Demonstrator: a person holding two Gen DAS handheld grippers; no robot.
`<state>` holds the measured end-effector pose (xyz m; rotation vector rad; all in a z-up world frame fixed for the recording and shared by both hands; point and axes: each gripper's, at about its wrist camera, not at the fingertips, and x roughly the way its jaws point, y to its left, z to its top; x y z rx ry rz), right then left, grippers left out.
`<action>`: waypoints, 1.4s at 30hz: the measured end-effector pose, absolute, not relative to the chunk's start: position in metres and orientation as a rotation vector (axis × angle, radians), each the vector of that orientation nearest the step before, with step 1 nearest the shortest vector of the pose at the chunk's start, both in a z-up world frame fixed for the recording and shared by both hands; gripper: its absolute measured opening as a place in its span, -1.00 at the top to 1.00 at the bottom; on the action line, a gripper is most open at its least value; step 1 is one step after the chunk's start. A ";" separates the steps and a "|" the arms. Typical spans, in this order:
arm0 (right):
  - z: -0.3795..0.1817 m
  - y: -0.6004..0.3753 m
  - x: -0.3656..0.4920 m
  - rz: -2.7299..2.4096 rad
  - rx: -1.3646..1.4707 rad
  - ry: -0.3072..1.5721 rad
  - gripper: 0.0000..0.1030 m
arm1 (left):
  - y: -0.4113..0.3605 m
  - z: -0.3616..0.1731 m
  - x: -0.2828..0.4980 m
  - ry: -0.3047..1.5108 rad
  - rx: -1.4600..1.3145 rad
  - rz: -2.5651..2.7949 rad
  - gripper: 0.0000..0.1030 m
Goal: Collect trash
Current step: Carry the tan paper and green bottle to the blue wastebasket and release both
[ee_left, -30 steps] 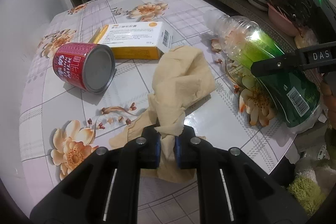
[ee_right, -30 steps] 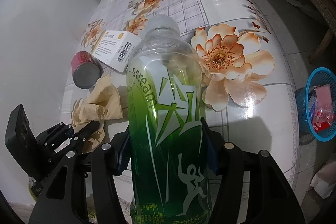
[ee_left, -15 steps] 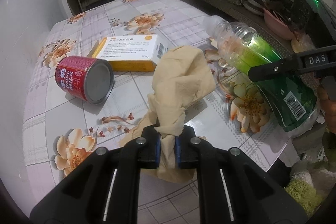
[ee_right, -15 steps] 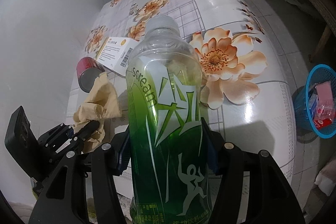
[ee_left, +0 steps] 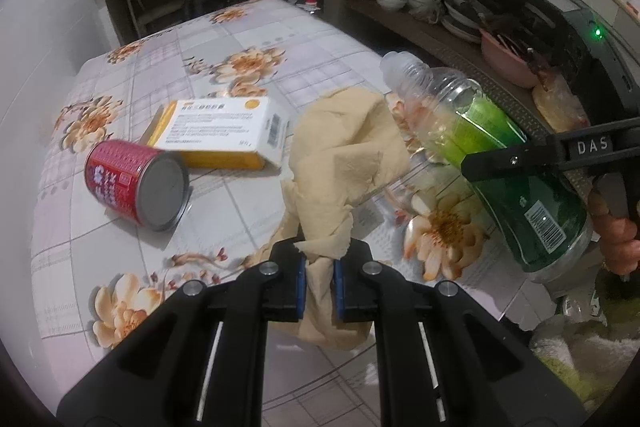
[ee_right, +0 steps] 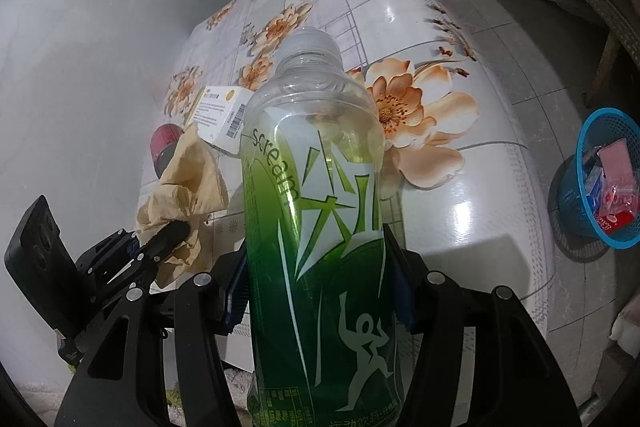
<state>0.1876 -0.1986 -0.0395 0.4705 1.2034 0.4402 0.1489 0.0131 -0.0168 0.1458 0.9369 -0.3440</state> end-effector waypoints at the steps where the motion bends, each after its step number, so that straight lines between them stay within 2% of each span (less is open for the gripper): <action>1: -0.039 -0.200 0.187 0.439 0.475 1.199 -0.09 | 0.011 -0.016 0.150 0.935 0.148 -0.349 0.83; 14: -0.026 -0.259 0.165 0.371 0.582 1.105 -0.09 | -0.051 0.011 0.165 0.879 0.206 -0.518 0.83; 20: -0.025 -0.319 0.142 0.255 0.667 1.025 -0.09 | -0.110 0.020 0.183 0.877 0.235 -0.676 0.83; 26: -0.052 -0.397 0.107 0.054 0.772 0.994 -0.09 | -0.176 0.018 0.210 0.957 0.196 -0.823 0.83; 31: -0.095 -0.456 0.078 -0.120 0.880 1.019 -0.09 | -0.248 -0.012 0.246 1.138 0.132 -0.913 0.82; 36: -0.131 -0.486 0.059 -0.197 0.973 1.048 -0.09 | -0.325 -0.067 0.275 1.336 0.120 -0.925 0.82; 42: -0.156 -0.501 0.055 -0.244 1.027 1.074 -0.09 | -0.397 -0.130 0.300 1.448 0.166 -0.888 0.82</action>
